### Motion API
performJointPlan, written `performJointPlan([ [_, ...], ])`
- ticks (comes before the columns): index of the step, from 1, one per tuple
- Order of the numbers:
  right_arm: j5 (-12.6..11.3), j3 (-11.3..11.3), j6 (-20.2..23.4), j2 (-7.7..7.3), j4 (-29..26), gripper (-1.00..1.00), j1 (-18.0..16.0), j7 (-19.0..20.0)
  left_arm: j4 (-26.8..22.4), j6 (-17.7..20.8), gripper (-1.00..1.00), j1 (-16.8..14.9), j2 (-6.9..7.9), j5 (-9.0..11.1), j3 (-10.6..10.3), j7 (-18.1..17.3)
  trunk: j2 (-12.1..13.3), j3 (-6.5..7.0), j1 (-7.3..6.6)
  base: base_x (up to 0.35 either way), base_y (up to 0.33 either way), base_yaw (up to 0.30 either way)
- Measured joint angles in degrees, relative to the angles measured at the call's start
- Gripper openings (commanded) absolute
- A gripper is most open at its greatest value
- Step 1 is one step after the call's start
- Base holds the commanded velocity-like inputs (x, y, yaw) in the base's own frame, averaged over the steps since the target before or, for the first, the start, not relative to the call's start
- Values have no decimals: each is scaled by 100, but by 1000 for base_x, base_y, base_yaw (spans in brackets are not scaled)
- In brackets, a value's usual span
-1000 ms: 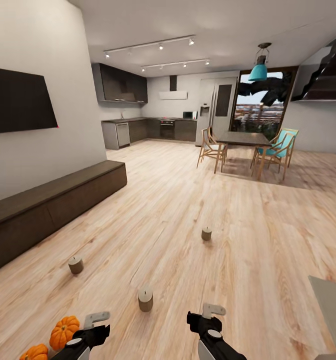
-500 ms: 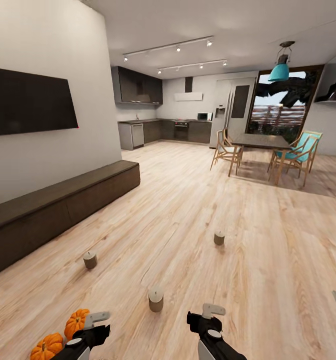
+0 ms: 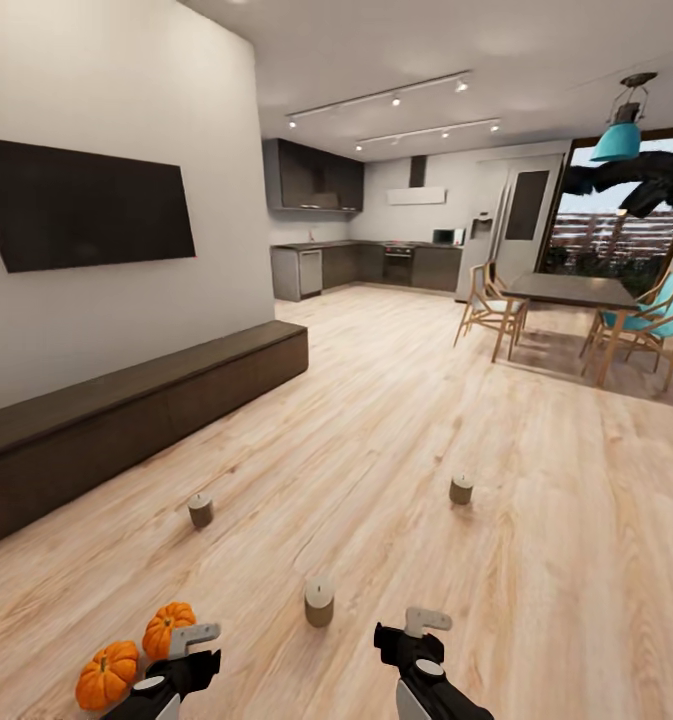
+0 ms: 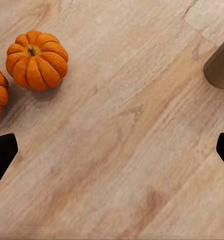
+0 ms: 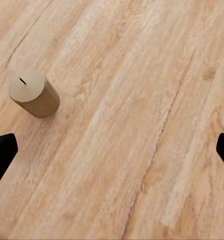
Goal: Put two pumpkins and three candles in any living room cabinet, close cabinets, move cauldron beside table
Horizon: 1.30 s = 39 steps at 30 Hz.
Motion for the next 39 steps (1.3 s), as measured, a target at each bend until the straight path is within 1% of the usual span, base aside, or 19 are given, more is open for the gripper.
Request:
performJointPlan([
  [17, 0, 0, -7, -1, 3, 100, 1, 4, 1, 0, 100, -1, 4, -1, 0, 1, 0, 3, 0, 129, -156, 11],
  [31, 6, 0, -43, -1, 55, 100, 1, 19, 1, 0, 100, -1, -1, -9, -6, 2, 0, 3, 1, 14, -19, 0],
  [39, 0, -1, -44, -1, 60, 100, 1, 11, 1, 0, 100, -1, -1, -9, -3, 1, 0, 3, 0, 63, -127, 0],
])
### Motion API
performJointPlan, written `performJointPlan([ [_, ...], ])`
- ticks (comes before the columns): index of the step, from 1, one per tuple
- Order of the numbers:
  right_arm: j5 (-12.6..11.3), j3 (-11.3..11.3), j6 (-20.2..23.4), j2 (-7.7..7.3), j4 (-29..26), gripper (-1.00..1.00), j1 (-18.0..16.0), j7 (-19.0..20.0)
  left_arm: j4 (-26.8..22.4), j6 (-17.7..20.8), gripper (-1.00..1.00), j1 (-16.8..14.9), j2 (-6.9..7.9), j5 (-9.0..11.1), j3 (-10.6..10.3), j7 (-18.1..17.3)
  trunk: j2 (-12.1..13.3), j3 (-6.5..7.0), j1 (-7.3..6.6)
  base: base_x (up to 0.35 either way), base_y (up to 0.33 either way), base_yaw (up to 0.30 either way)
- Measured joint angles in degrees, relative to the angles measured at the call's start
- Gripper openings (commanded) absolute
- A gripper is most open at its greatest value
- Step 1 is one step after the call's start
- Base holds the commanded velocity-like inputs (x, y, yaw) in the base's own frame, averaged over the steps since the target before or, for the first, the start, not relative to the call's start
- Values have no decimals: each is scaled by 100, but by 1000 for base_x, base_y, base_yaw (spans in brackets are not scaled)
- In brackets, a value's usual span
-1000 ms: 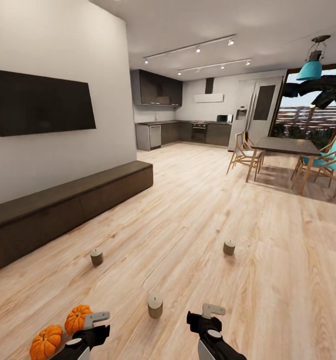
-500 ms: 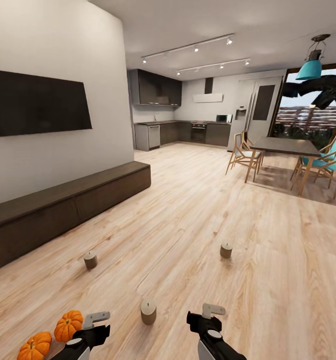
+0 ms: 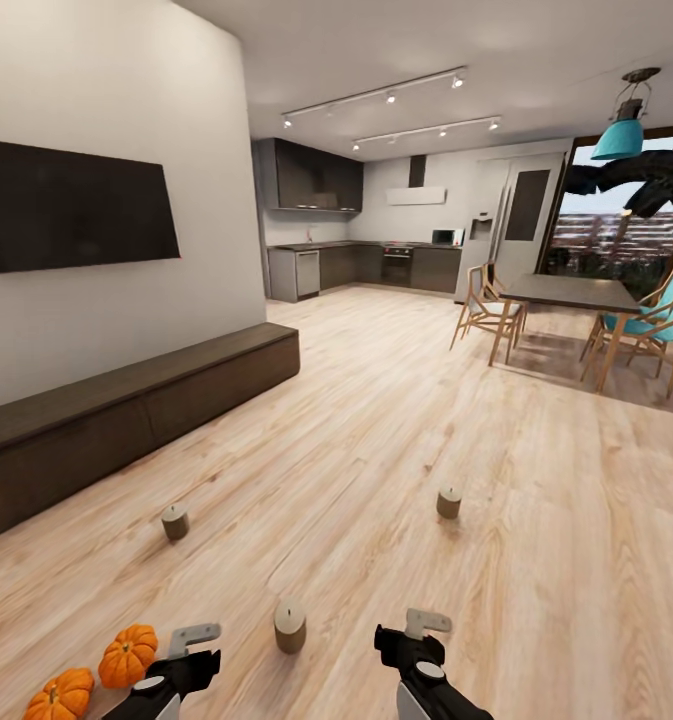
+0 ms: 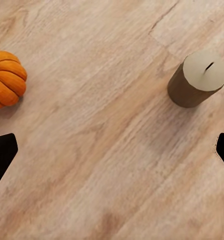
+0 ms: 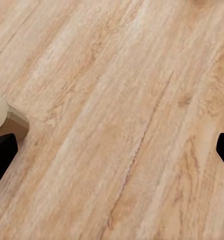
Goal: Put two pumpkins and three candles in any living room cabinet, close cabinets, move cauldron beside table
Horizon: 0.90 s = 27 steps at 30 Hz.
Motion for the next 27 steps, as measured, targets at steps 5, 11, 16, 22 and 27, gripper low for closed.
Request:
performJointPlan([
  [5, -1, -7, 6, -8, -1, 100, 1, 150, 1, 0, 100, -1, 7, 0, 2, 1, 0, 3, 1, 33, -30, -58],
  [11, 0, -6, 8, -4, -1, 100, 1, 188, 1, 0, 100, -1, 6, 0, 2, 0, 0, 21, 0, 52, -65, -164],
  [16, 0, -5, 8, -3, 0, 100, 0, 193, 0, 0, 100, 0, 8, 4, 2, 1, 0, 27, 0, 110, -43, -36],
  [22, 0, -8, 8, -6, 0, 100, 0, 193, 0, 0, 100, 0, 9, 2, 2, 1, 0, 28, -2, 243, -4, -26],
  [27, 0, -8, 8, -2, -1, 100, 1, 193, 1, 0, 100, -1, 9, 4, 2, 1, 0, 28, -2, 260, 0, -101],
])
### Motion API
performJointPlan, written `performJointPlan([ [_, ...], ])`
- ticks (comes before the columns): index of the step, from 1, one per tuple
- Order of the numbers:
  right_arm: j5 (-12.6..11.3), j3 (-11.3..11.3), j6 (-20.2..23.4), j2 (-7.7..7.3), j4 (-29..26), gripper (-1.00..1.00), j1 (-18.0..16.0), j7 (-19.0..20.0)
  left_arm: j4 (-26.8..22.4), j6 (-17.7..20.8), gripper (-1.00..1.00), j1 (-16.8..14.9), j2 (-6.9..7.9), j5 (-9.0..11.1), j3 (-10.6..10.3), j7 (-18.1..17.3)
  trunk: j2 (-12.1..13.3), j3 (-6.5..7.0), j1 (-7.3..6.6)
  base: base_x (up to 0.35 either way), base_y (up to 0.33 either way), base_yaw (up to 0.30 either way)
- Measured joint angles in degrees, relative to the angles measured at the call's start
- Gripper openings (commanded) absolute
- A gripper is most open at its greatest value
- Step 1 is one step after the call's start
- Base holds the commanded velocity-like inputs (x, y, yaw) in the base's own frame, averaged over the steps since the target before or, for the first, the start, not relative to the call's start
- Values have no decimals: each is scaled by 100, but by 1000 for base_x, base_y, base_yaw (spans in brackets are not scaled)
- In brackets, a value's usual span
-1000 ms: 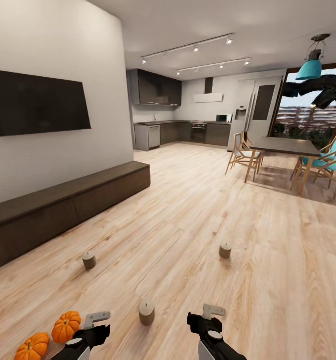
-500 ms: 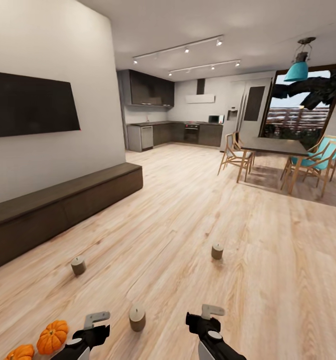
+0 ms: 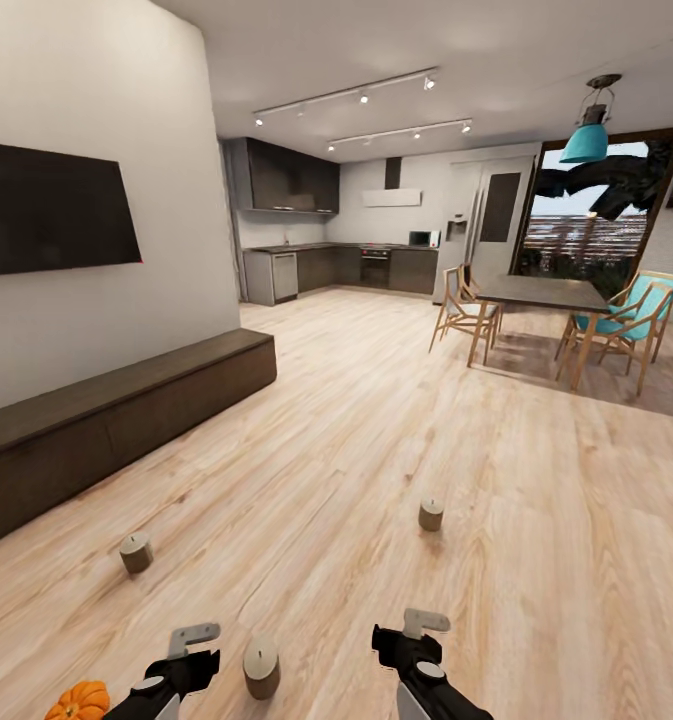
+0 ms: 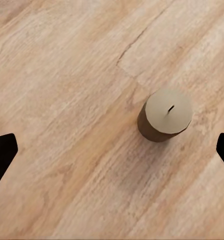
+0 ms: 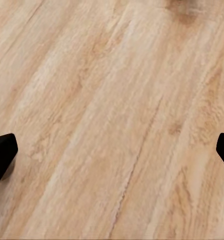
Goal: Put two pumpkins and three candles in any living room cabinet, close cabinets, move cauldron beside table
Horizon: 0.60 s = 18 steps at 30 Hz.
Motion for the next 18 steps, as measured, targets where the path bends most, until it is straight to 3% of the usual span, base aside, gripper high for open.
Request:
performJointPlan([
  [11, 0, 5, -1, 2, 1, 100, -1, -1, -1, 0, 100, 1, 0, 1, 0, -1, 0, 0, 1, 233, -102, -11],
  [18, 0, 1, 0, 2, 0, 100, 0, 0, 0, 0, 100, 0, 0, 0, 0, 0, 0, 0, 2, 61, -37, -55],
])
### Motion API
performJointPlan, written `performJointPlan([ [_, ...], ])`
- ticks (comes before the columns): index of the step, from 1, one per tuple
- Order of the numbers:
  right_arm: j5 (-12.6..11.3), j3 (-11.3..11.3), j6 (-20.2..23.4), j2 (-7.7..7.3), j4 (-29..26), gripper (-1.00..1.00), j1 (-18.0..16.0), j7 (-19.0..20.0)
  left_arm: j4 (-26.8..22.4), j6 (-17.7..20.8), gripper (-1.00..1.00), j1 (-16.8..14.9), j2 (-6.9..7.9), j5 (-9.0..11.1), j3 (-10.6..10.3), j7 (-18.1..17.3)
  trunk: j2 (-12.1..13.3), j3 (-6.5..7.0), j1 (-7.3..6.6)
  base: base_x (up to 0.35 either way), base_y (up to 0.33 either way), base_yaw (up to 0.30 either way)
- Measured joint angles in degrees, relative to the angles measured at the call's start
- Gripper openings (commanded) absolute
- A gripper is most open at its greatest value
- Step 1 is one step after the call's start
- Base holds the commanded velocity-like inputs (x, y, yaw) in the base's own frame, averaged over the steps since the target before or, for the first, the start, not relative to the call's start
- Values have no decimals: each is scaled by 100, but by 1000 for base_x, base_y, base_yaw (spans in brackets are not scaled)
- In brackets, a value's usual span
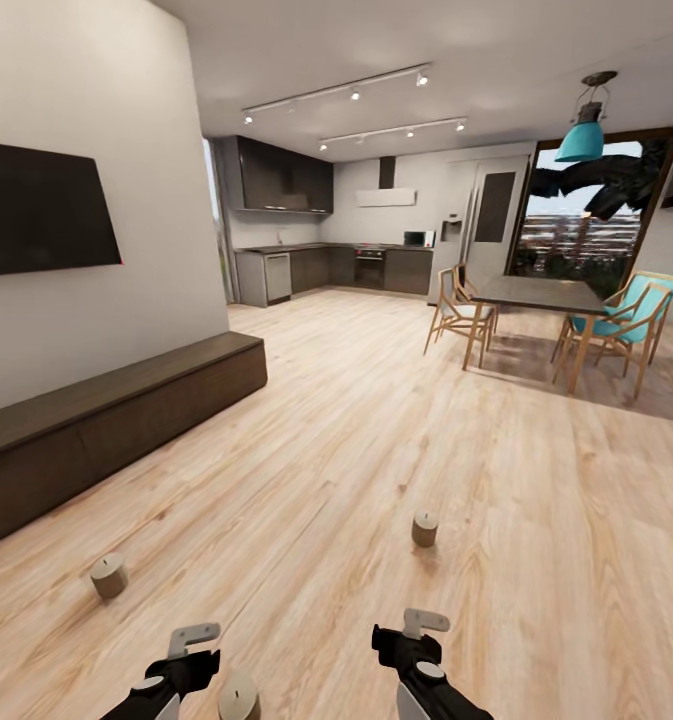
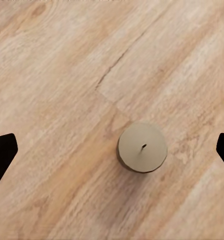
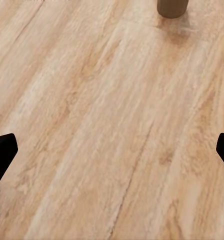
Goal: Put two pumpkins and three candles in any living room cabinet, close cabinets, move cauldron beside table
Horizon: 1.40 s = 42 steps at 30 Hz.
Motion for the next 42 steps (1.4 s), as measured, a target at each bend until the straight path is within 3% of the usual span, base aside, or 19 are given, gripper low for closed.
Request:
performJointPlan([
  [28, 0, 5, 0, 0, 1, 100, 0, 0, 0, 0, 100, 0, 0, 4, 0, 0, 0, 0, 0, 1, -92, -68],
  [42, 0, 5, -1, 1, 2, 100, -1, 1, -2, 1, 100, 1, 2, 5, 1, 4, 0, 0, -1, 91, -6, 89],
])
